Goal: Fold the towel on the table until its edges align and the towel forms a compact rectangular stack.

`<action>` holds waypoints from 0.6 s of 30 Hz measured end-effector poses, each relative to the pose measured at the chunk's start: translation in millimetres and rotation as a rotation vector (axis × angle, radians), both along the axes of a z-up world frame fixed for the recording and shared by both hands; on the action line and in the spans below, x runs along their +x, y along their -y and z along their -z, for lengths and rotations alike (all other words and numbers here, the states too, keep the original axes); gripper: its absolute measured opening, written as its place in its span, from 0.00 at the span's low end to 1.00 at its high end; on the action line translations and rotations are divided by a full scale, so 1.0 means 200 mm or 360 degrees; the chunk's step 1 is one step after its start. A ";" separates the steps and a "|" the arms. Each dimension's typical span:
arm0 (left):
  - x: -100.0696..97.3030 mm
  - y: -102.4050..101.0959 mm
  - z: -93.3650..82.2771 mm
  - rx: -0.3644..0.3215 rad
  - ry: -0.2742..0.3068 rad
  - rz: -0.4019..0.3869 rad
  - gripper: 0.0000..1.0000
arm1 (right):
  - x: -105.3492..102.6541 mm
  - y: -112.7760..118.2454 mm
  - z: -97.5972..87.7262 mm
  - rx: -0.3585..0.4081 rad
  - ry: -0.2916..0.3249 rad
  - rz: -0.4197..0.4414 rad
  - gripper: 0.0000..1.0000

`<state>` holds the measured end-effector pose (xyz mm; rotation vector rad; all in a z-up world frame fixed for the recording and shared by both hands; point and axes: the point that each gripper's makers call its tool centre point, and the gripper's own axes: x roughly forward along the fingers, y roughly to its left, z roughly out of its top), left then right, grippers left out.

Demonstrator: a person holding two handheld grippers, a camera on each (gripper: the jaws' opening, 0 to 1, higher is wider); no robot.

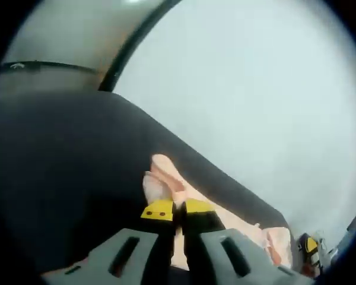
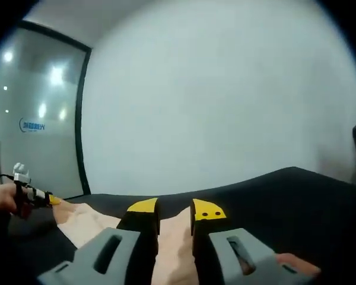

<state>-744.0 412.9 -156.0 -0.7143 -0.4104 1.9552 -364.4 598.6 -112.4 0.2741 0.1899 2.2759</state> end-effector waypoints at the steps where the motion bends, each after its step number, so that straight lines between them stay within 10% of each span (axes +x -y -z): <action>1: 0.04 -0.02 -0.01 0.0001 -0.0015 0.0030 0.06 | 0.00 0.00 0.00 -0.0002 0.0004 0.0006 0.18; 10: 0.32 -0.19 -0.03 -0.0055 -0.0256 0.0306 0.06 | 0.00 -0.02 0.02 -0.0034 -0.0015 0.0007 0.18; 18: 0.61 -0.30 0.01 -0.0075 -0.0250 0.0547 0.06 | 0.09 -0.08 0.02 -0.0071 -0.0057 0.0105 0.18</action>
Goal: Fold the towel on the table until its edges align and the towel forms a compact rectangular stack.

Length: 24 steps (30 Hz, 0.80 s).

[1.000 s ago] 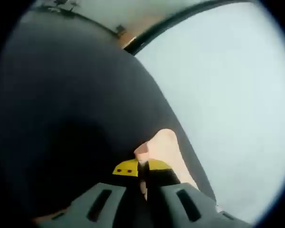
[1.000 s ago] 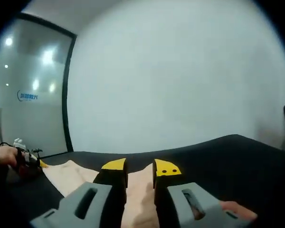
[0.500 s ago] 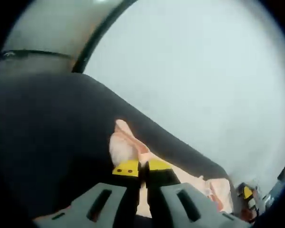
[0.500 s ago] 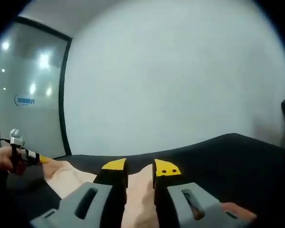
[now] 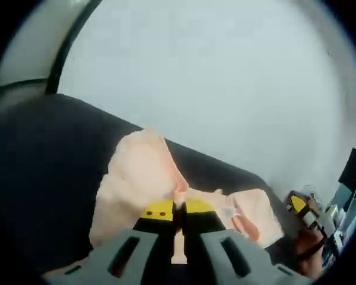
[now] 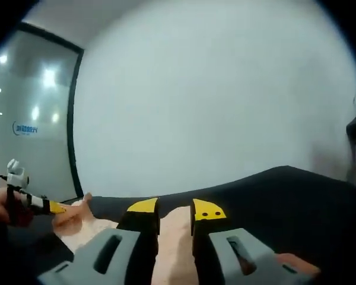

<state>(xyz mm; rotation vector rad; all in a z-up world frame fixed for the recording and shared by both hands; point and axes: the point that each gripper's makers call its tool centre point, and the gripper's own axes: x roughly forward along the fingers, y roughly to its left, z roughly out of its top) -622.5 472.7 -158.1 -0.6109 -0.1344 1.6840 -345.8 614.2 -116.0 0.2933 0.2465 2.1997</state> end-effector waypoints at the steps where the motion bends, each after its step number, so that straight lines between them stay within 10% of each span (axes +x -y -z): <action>1: 0.03 -0.01 0.01 -0.0003 0.0008 0.0015 0.06 | 0.02 -0.01 0.01 -0.0030 -0.0023 0.0011 0.18; 7: 0.19 -0.07 0.13 -0.0088 -0.0001 0.0120 0.06 | 0.06 -0.04 0.04 -0.0082 -0.0049 0.0037 0.18; 24: 0.53 -0.08 0.06 -0.0142 -0.0532 0.0352 0.06 | 0.04 -0.04 0.01 -0.0061 -0.0084 0.0020 0.18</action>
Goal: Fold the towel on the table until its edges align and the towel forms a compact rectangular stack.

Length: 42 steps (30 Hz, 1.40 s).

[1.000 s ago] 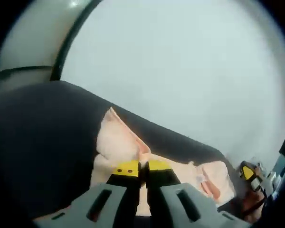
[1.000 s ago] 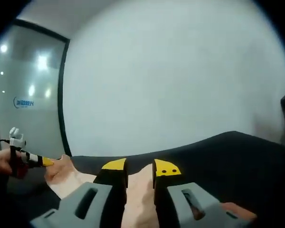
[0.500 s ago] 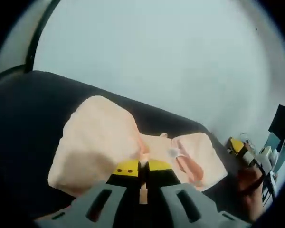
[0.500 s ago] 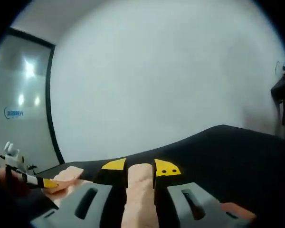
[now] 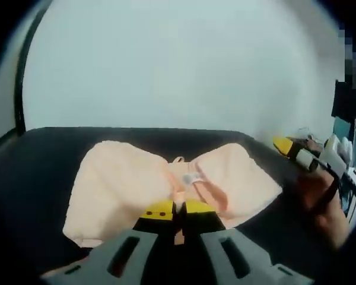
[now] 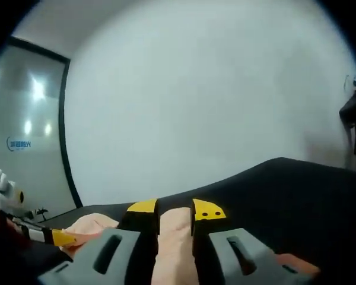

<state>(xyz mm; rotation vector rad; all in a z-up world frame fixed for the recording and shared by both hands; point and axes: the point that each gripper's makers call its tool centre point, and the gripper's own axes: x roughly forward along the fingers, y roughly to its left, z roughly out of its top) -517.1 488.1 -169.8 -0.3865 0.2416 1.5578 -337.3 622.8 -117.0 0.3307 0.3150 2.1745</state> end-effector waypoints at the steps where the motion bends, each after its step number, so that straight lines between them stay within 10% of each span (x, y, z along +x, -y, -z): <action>1: 0.03 0.01 0.00 -0.0002 0.0005 -0.0004 0.07 | 0.00 0.00 0.00 0.0000 -0.0003 -0.0001 0.18; 4: 0.05 -0.01 0.04 -0.0061 -0.0117 0.0063 0.08 | 0.00 0.00 -0.01 0.0005 -0.0005 -0.0001 0.18; 9: 0.16 0.01 0.07 -0.0104 -0.0062 0.0284 0.21 | -0.01 0.00 0.00 -0.0006 0.0006 -0.0011 0.18; 13: 0.16 0.00 -0.23 0.0082 0.0165 0.0392 0.29 | -0.01 0.00 0.01 -0.0010 0.0006 -0.0013 0.18; 16: -0.02 -0.16 -0.41 0.0151 -0.0138 0.0383 0.24 | -0.03 0.00 0.00 0.0011 0.0001 -0.0015 0.18; 19: -0.14 -0.35 -0.20 -0.0224 -0.0449 0.0542 0.24 | -0.03 0.00 -0.01 0.0023 0.0009 -0.0017 0.18; 24: -0.21 -0.41 0.04 -0.0486 -0.0840 0.0914 0.24 | 0.00 -0.02 0.01 -0.0014 0.0001 -0.0008 0.18; 31: -0.21 -0.45 0.20 -0.0607 -0.0795 0.1091 0.22 | -0.01 -0.03 -0.01 0.0011 -0.0025 -0.0002 0.15; 34: -0.18 -0.42 0.22 -0.0586 -0.0774 0.1117 0.04 | -0.02 -0.03 -0.02 0.0013 -0.0038 -0.0006 0.15; 42: -0.17 -0.46 0.08 -0.0354 -0.0788 0.1096 0.03 | -0.02 -0.02 -0.03 0.0015 -0.0058 -0.0016 0.14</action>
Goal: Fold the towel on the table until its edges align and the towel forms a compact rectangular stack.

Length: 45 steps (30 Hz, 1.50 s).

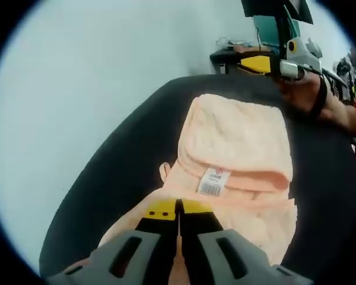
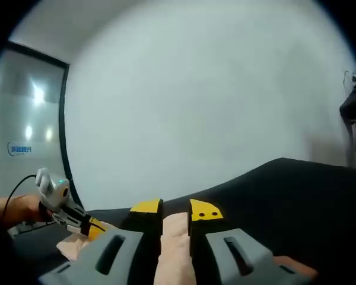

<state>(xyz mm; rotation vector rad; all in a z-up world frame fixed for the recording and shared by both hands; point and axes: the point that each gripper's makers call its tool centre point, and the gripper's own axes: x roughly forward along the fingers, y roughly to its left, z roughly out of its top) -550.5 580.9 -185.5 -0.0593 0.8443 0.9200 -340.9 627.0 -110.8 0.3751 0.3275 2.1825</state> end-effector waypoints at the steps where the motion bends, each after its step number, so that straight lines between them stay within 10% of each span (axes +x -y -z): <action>1: 0.00 0.03 0.02 -0.0038 -0.0081 0.0047 0.04 | 0.00 0.00 0.00 0.0001 -0.0003 -0.0003 0.14; 5: -0.05 0.08 0.11 -0.0228 -0.0096 0.0051 0.23 | -0.01 0.00 0.00 -0.0004 -0.0005 -0.0015 0.14; 10: -0.09 0.03 0.15 -0.0301 -0.0036 0.0029 0.17 | -0.01 -0.01 -0.01 -0.0014 -0.0031 -0.0021 0.14; 12: -0.09 0.02 0.14 -0.0245 -0.0104 0.0057 0.04 | 0.00 -0.01 0.00 -0.0022 -0.0041 -0.0022 0.13; 20: -0.07 -0.03 -0.11 0.0040 -0.0001 0.0024 0.01 | 0.00 -0.01 -0.01 -0.0035 -0.0073 -0.0028 0.13; 35: -0.25 -0.27 0.04 0.0212 -0.0654 -0.0317 0.01 | -0.01 -0.01 -0.01 -0.0031 -0.0083 -0.0043 0.13; 39: -0.21 -0.27 0.10 0.0159 -0.0380 -0.0310 0.07 | -0.01 0.00 -0.01 -0.0025 -0.0085 -0.0053 0.13; 42: -0.12 -0.19 -0.03 0.0199 -0.0032 -0.0308 0.25 | -0.01 0.01 -0.01 -0.0024 -0.0083 -0.0055 0.13; 45: -0.25 -0.03 -0.29 0.0409 -0.0055 -0.0457 0.37 | -0.01 0.01 -0.01 -0.0027 -0.0082 -0.0058 0.13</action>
